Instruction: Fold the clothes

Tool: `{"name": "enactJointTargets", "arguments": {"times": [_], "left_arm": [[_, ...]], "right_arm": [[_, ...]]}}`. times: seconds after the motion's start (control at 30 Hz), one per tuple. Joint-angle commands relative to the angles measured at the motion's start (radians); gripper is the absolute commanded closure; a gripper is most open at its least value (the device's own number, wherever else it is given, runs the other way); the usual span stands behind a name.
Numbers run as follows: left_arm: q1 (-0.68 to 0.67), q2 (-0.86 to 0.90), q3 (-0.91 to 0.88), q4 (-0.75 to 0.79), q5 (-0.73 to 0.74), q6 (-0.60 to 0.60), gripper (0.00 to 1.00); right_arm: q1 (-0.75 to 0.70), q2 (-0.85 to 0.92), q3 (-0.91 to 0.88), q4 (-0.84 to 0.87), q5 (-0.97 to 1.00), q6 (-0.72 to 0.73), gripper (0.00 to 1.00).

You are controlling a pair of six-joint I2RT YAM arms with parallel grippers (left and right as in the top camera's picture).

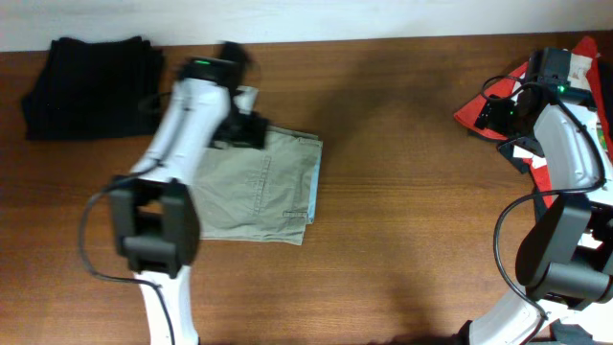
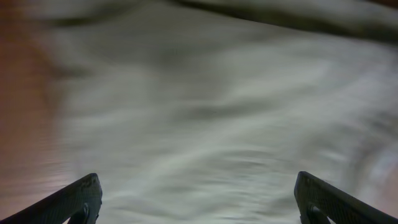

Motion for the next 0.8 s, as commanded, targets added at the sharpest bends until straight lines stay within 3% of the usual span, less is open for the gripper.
{"name": "enactJointTargets", "arguments": {"times": [0.0,0.2,0.37,0.6,0.77], "left_arm": [[0.195,-0.006,0.008,-0.004,0.184,0.135,0.01],[0.437,-0.004,-0.024,-0.027,0.492,0.364,0.01],[0.554,-0.004,-0.14,-0.022,0.713,0.497,0.01],[0.56,-0.004,-0.383,0.137,0.822,0.53,0.01],[0.511,-0.004,-0.497,0.237,0.821,0.529,0.01]], "right_arm": [[-0.001,0.001,0.015,0.0,0.009,0.011,0.01],[-0.001,0.002,0.015,0.0,0.009,0.011,0.01],[-0.001,0.002,0.015,0.0,0.009,0.011,0.01],[-0.001,0.002,0.015,0.0,0.009,0.011,0.01],[-0.001,0.002,0.015,0.0,0.009,0.011,0.01]]}}
